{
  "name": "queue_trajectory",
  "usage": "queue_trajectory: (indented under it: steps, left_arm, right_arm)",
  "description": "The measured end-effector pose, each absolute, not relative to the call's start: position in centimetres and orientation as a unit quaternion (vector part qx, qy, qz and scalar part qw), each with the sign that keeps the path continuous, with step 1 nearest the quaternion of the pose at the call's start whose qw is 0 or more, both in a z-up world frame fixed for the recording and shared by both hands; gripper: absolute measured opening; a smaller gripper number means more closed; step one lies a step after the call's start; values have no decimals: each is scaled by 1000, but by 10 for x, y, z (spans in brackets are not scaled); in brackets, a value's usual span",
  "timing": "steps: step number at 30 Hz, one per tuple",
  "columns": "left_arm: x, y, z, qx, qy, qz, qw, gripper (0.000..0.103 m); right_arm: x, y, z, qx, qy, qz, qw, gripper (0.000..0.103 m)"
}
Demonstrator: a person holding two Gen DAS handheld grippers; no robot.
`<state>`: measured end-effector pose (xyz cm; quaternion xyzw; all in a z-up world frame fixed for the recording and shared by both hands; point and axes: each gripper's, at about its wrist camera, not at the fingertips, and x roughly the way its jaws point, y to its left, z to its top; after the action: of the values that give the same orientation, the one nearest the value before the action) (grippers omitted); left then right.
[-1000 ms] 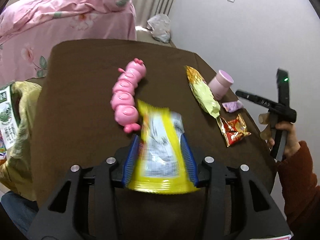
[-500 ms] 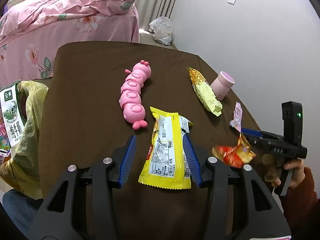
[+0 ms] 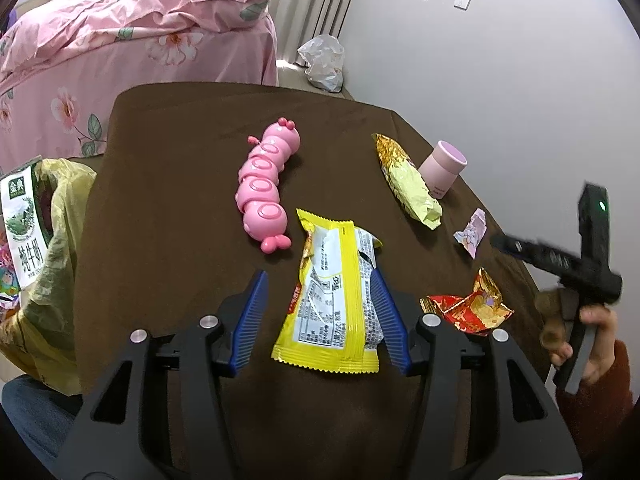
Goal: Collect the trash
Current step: 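Reach the right tool to the pink wrapper while the left tool lowers the yellow wrapper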
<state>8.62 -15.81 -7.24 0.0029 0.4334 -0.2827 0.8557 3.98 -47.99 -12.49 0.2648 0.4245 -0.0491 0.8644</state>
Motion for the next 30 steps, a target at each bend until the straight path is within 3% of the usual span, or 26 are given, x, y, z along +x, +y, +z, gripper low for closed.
queue_trajectory:
  steps: [3, 12, 25, 30]
  left_arm:
    - [82, -162, -73, 15, 432, -282, 856, 51]
    - [79, -162, -76, 16, 433, -285, 855, 51]
    - [79, -158, -76, 2, 436, -289, 852, 52]
    - [81, -157, -78, -12, 439, -288, 851, 52]
  right_arm:
    - [65, -486, -135, 262, 438, -70, 857, 56]
    - [88, -443, -136, 63, 455, -45, 887, 55]
    - [23, -463, -130, 9, 488, -41, 872, 55]
    - [-3, -468, -116, 68, 450, -23, 890, 56]
